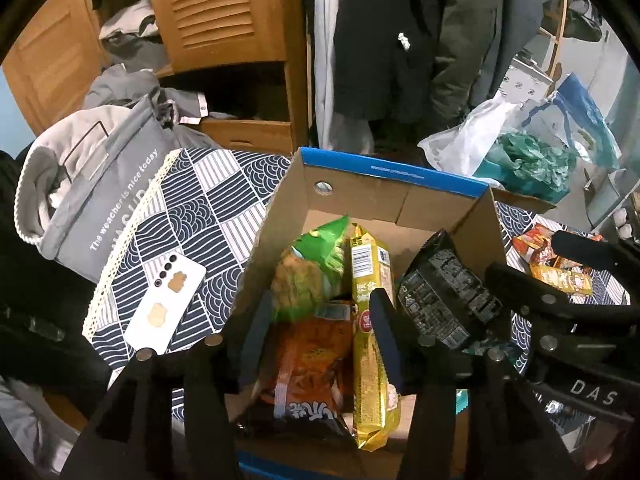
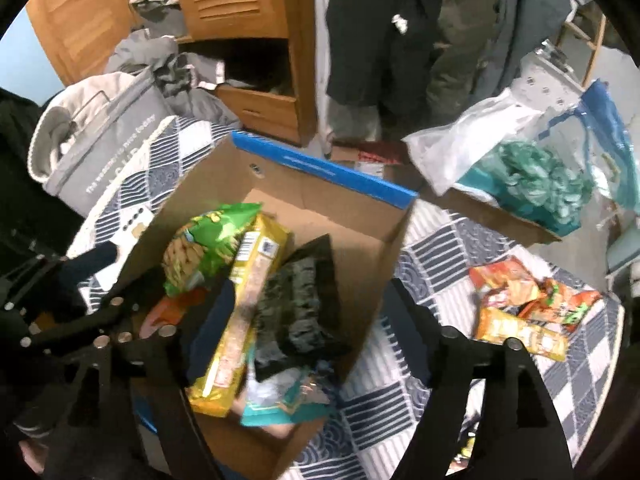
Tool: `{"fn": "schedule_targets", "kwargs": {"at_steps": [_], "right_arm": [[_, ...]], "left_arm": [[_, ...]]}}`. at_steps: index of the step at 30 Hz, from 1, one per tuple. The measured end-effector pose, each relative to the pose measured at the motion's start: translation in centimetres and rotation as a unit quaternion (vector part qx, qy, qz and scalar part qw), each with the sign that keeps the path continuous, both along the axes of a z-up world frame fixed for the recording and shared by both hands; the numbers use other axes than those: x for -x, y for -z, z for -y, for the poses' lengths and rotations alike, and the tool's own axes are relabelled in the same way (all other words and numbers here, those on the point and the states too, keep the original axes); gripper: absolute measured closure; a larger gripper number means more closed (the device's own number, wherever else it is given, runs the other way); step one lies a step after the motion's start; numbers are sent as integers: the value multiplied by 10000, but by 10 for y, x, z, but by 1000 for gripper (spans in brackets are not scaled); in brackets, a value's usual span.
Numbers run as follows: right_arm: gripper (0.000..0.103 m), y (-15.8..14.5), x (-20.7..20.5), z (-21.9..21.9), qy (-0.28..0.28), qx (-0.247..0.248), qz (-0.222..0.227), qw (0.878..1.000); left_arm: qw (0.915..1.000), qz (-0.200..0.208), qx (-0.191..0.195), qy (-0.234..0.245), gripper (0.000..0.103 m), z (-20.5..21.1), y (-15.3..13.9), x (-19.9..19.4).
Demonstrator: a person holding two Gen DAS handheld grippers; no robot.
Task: Organize snacks
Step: 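Open both tools to drop the green and black bags into the box, then move both tools back toward the remaining snacks on the table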
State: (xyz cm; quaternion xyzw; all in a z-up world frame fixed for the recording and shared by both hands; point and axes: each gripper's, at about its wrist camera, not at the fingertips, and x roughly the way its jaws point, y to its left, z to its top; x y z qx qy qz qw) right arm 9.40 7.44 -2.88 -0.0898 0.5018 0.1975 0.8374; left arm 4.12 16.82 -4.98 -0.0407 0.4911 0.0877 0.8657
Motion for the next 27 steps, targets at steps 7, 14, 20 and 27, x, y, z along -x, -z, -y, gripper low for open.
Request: {"fn": "schedule_targets", "kwargs": {"at_steps": [7,14,20,27], "right_arm": [[21,-5,2,25,173,173,99,9997],[21,-5,7,54,236,334,172,9990],[21,-4,12,85,363,341,148,9986],[21,-3,17,124,574,328,137,9977]], "left_arm": [[9999,20,-3,134,45,9,-6,6],[9994,35,-17,343,45,28,-11,7],[9986,-13,15,528,45,47,-11,6],[9968,-57,35,801,44,75,-13,6]]}}
